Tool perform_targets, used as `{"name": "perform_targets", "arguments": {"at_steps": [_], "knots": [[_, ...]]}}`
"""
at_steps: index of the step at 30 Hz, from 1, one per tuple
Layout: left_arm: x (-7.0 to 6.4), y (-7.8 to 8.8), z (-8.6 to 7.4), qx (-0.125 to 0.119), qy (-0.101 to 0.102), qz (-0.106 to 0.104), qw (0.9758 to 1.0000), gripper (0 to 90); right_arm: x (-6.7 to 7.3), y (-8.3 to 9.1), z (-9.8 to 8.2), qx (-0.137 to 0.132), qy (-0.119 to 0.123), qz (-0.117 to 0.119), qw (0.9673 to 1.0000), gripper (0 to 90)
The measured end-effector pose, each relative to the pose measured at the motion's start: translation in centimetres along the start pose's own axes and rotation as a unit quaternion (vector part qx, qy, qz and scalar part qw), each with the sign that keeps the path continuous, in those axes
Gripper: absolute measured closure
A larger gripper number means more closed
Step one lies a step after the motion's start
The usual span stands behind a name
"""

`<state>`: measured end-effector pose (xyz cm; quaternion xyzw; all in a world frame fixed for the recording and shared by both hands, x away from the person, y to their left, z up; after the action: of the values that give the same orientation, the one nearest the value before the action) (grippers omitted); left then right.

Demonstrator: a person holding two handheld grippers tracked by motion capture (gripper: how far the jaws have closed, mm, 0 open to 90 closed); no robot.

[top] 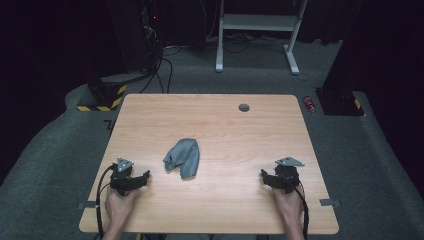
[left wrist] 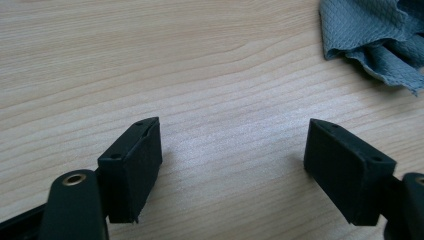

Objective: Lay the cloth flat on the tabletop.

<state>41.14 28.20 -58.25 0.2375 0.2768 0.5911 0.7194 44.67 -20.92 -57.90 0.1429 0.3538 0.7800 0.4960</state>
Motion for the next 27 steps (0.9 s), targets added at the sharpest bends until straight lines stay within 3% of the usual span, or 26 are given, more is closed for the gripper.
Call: {"name": "perform_targets", "arguments": {"at_steps": [5, 10, 12, 16, 27], "knots": [[-0.16, -0.01, -0.04, 0.002, -0.004, -0.006, 1.0, 20.5, -0.01, 0.0, 0.0, 0.0, 0.001, 0.0, 1.0, 24.5], [-0.08, 0.09, 0.04, -0.001, 0.013, -0.033, 0.9994, 18.3, 0.05, 0.04, -0.03, 0.0, -0.001, 0.001, 1.0, 24.6], [-0.11, 0.08, 0.02, 0.0, 0.012, -0.033, 0.9994, 18.2, 0.06, 0.05, -0.03, 0.0, 0.0, 0.001, 1.0, 24.6], [-0.44, -0.15, -0.07, 0.008, -0.011, -0.017, 0.9998, 15.6, 0.07, 0.07, -0.05, 0.0, 0.0, 0.001, 1.0, 24.7], [-0.47, -0.22, -0.05, 0.01, -0.012, -0.014, 0.9998, 13.9, 0.1, 0.07, -0.05, 0.0, 0.001, 0.002, 1.0, 24.7]]}}
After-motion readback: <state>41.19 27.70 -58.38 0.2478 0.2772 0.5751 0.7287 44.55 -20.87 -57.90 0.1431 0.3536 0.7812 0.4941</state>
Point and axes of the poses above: each handheld gripper's, and its own axes: y roughly backward along the jaws, z roughly out of its top, x roughly to its left, the point moved 8 cm from there along -y, roughly forward along the jaws, and after that the axes turned 9 degrees about y, right-handed, at the moved point
